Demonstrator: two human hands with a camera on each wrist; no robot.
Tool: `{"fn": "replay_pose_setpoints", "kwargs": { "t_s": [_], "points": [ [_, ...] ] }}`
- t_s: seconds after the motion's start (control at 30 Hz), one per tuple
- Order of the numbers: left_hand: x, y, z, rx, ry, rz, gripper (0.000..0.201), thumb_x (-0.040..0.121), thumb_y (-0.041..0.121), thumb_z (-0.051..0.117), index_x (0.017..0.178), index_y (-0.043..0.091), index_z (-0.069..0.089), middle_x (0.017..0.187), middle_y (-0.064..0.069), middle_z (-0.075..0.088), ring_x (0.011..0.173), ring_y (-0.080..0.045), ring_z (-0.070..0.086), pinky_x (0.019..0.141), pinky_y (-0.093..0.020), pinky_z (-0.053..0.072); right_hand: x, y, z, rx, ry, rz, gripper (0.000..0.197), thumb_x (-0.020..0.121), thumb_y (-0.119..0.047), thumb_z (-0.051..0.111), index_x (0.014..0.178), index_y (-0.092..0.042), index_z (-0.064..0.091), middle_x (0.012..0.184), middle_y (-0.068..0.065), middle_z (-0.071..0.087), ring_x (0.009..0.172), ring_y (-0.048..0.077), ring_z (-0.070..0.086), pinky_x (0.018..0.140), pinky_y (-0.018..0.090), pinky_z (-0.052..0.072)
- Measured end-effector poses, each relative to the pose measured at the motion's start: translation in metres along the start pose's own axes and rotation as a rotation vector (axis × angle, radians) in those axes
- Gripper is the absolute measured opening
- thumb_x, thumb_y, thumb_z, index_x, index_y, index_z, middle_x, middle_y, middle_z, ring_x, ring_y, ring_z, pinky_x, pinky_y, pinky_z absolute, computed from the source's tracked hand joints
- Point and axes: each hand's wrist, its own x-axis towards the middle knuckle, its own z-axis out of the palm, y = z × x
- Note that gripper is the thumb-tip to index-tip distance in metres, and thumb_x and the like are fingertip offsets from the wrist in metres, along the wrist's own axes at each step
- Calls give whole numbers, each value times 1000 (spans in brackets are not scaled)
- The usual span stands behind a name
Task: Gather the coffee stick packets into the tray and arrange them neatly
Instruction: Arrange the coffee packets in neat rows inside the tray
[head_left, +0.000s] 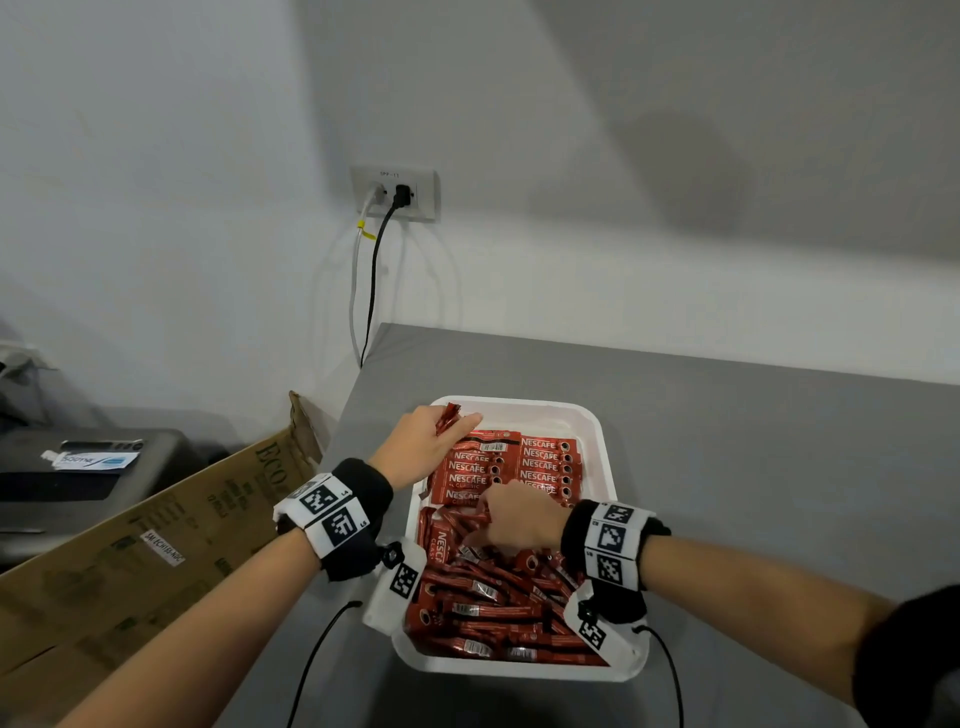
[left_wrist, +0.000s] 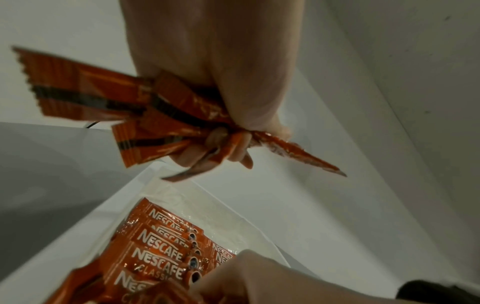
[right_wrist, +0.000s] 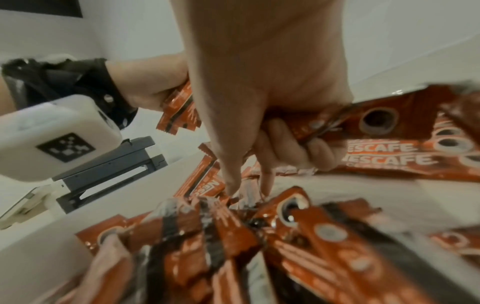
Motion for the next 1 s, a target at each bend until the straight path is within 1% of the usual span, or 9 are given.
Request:
{"fn": "replay_pose_setpoints", "kwargs": {
  "t_s": [0.13,0.23,0.37,0.5,0.63,0.7,0.77,0.87,1.0],
  "points": [
    [-2,-1,-2,-20,-34,2,26,87,35,60,91,9,60,90,-8,70,80,-21,68,71,-28,54,4,-8,0,-125,2,33,34,86,-30,67,98,1,58,72,4,60,65,21,59,59,30,52],
    [-2,-3,-4,-17,-105,-9,35,78,36,70,101,11,64,95,-2,71,85,-16,69,80,-28,55,1,-11,-5,-63,-55,15,33,87,-29,66,92,3,58,80,13,66,64,23,59,61,31,52],
    [0,-8,-7,-16,-182,-44,43,67,34,81,98,9,66,92,-2,73,83,-15,70,85,-35,56,-9,-7,-11,197,-145,-87,17,91,-17,58,86,-1,57,70,8,58,50,13,47,47,16,39],
    [-1,-10,-6,-74,-127,-18,57,68,51,76,96,3,65,90,-13,72,86,-31,68,84,-45,54,-24,0,-21,307,17,-173,30,93,-24,56,66,-20,45,59,-8,44,48,6,37,48,13,32],
    [3,-9,-1,-31,-25,31,25,91,38,54,99,14,56,79,1,74,83,-27,64,77,-41,49,-34,15,-21,411,201,-197,21,90,-15,59,72,-21,50,67,-6,52,57,10,49,61,27,46],
    [6,-10,1,-50,-1,27,28,96,31,47,123,26,40,82,2,73,85,-15,62,77,-21,50,-36,21,-22,416,361,-175,17,86,-12,60,73,-19,53,67,-5,53,60,11,48,63,30,44],
    [7,-11,4,-40,3,49,36,99,23,42,131,34,32,84,0,69,70,-11,58,59,-9,45,-37,24,-24,383,512,-154,8,83,-13,61,77,-15,58,70,-6,56,62,10,49,62,25,40],
    [9,-10,6,-55,67,48,20,98,12,39,98,26,54,70,1,59,55,-12,50,48,-16,42,-38,21,-26,196,672,-171,7,84,-18,62,87,-12,61,80,-9,54,69,7,48,61,15,30],
    [12,-9,9,-129,53,42,27,93,15,50,68,17,57,62,3,53,62,-14,49,65,-26,43,-39,14,-25,-76,755,-253,11,80,-15,65,88,-8,62,80,-1,59,66,18,56,58,21,29]
  ]
}}
